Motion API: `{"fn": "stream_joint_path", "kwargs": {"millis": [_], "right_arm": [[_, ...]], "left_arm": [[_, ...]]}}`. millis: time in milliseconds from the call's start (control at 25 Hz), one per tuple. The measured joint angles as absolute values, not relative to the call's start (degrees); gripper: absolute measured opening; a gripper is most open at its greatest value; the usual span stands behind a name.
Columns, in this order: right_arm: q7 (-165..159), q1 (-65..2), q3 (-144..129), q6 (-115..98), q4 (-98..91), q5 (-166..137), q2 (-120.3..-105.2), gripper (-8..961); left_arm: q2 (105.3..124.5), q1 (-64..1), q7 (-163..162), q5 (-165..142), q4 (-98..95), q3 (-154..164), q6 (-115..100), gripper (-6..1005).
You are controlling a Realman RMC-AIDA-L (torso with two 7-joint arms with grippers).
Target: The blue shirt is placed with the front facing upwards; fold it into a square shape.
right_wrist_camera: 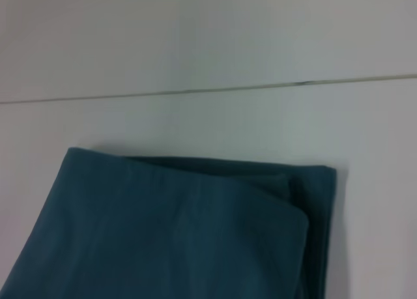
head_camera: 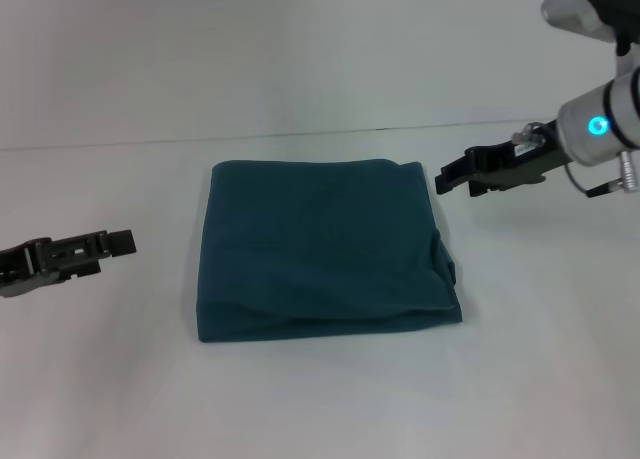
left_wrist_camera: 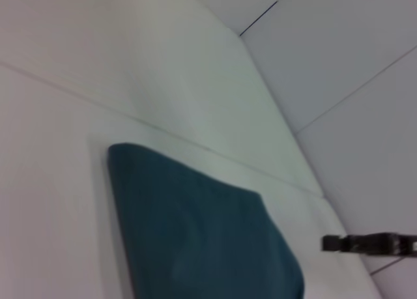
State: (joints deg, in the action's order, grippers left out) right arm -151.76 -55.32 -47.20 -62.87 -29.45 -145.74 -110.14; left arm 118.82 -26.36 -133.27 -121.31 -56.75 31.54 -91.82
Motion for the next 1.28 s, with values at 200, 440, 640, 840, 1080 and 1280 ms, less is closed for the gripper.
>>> {"fn": "stream_joint_path", "kwargs": {"millis": [200,440,640,840,1080,1280], "right_arm": [[-153.3,-56.4,-47.3,-56.5,-25.9,-145.6,-111.49,556],[-154.9,-57.4,-47.0,-50.4,-21.0,-145.4,-113.03,553],[-156.0,-57.2,-46.7,-47.3,-19.8,-145.2,-114.38,550],[-155.9,-56.4,-46.7,-45.7,-19.8,-142.9,-114.93,547],[-155.6,-56.2,-47.1,-44.6,-19.6,-142.2,-115.54,543],[-155.6,-56.1,-47.0,-44.9,-19.5,-142.2,-115.58,540]], "left_arm": [[119.06,-26.1,-132.7,-119.7,-56.7,30.6,-92.4,933],[119.41,-25.8,-131.3,-118.1,-56.3,30.3,-92.1,933],[119.48,-26.0,-130.7,-117.3,-56.2,30.2,-92.1,933],[119.87,-26.0,-130.4,-117.2,-56.2,30.2,-92.0,933],[120.06,-26.0,-130.3,-116.9,-56.3,30.3,-91.9,932],[120.06,-26.0,-130.2,-116.8,-56.2,30.4,-91.9,932]]}}
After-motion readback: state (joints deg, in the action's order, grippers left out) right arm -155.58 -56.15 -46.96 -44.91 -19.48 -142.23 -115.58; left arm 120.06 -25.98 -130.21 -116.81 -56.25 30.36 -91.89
